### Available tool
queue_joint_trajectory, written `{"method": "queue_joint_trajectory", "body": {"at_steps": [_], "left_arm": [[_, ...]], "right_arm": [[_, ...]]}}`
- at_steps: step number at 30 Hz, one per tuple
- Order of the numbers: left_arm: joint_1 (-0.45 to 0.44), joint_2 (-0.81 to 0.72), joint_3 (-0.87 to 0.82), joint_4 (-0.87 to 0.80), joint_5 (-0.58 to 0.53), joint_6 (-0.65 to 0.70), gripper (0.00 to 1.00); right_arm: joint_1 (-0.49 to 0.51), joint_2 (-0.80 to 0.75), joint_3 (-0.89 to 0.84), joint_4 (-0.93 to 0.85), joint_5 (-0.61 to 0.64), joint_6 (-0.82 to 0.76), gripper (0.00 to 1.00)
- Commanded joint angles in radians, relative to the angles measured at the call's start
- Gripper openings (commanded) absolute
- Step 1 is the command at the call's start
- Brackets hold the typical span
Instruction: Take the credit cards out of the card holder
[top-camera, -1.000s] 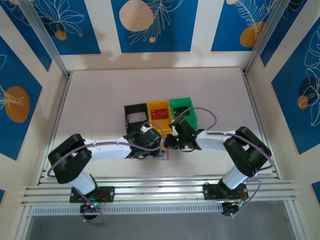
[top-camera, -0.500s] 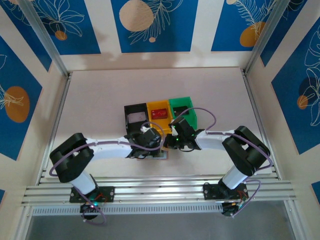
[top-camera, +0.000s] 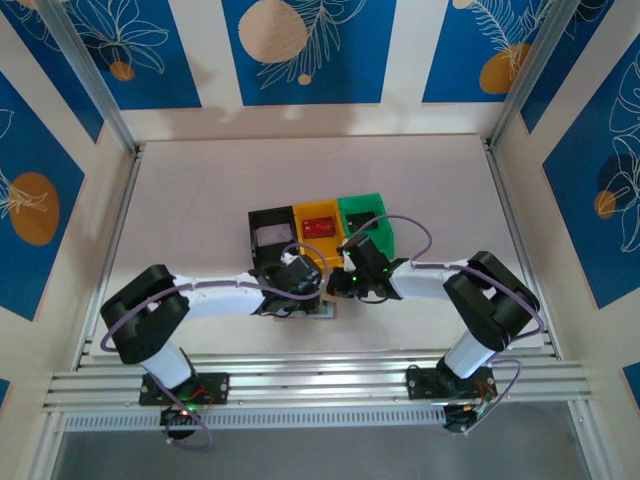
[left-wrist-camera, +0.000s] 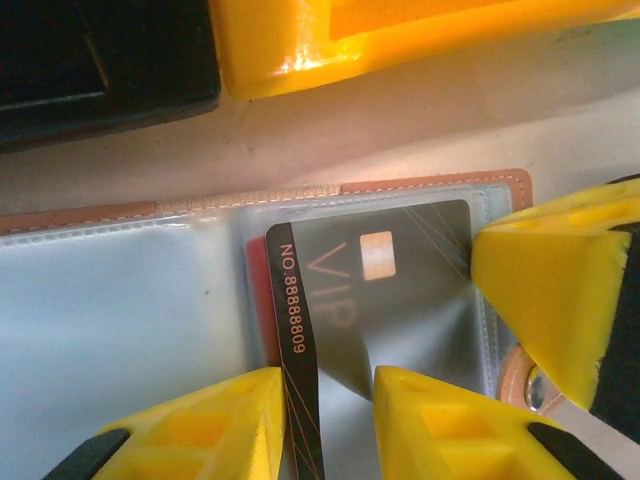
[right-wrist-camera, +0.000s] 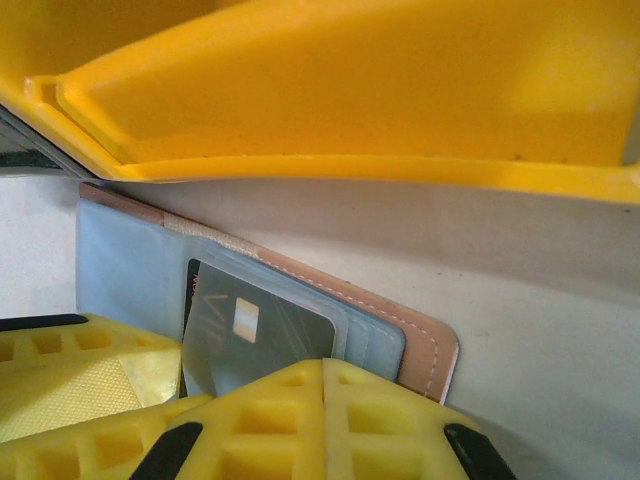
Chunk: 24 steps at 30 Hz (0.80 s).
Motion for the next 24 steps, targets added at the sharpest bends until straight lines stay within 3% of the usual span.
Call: {"method": "queue_joint_trajectory", "body": {"at_steps": [1,13,24], "left_arm": [[0.009,0.027,0.009,-0.008,0.04,-0.023,0.3],[0.01,-0.055,-0.047,0.064,0.031,-0.043,0.19],[0.012,-0.063,-0.085,0.155,0.068,-0.074,0.22]], "right_arm": [[0.016,0.025,-0.015,-0.017,-0.016,0.014,0.04],[0.032,0.038,-0.03,-0.002,-0.009,0.024,0.04],[0.066,0.075,-0.02,0.019,-0.008,0.042,0.04]]}}
